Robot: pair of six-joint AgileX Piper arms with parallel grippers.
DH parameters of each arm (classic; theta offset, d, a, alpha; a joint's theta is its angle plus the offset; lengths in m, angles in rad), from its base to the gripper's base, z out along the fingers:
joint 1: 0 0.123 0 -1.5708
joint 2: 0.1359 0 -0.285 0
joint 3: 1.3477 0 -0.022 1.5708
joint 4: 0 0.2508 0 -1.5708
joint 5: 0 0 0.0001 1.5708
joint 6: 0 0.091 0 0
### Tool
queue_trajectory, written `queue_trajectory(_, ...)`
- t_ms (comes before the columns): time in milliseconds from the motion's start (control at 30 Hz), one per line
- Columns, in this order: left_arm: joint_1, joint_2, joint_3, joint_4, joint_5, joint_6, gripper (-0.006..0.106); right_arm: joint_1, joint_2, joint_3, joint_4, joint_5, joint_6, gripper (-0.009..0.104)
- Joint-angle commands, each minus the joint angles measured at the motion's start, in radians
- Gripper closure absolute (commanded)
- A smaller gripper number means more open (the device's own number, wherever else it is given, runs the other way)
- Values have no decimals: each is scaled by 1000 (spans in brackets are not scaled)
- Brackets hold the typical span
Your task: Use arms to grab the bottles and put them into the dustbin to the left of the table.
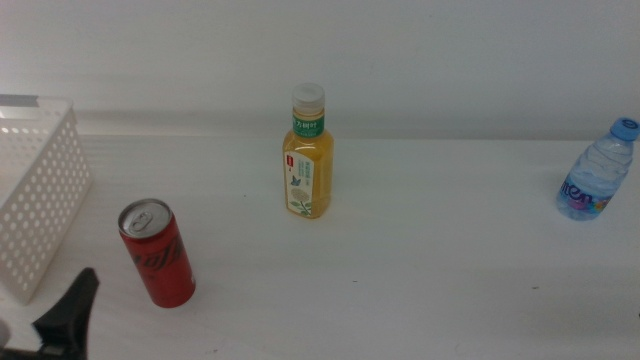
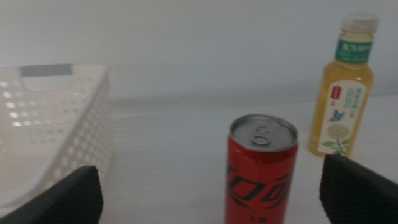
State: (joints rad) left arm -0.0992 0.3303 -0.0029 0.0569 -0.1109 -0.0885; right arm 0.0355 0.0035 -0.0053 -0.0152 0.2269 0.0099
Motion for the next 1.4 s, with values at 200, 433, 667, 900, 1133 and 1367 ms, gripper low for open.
queue_trajectory(200,-107,272,41,-41,-207,-11,7,-6,-39,44,-7,-8,-10,10)
queue_trajectory(433,-131,444,41,-48,-353,-11,7,-6,-39,44,-7,-8,-10,10)
queue_trajectory(667,-131,634,41,-57,-525,-21,7,-6,-39,44,-7,-8,-10,10)
queue_trajectory(900,-131,813,41,-57,-703,-33,7,-6,-39,44,-7,-8,-10,10)
queue_trajectory(1133,-131,946,41,-44,-823,-50,7,-6,-39,44,-7,-8,-10,10)
queue_trajectory(1367,-131,1067,40,-35,-940,-50,7,-6,-39,44,-7,-8,-10,10)
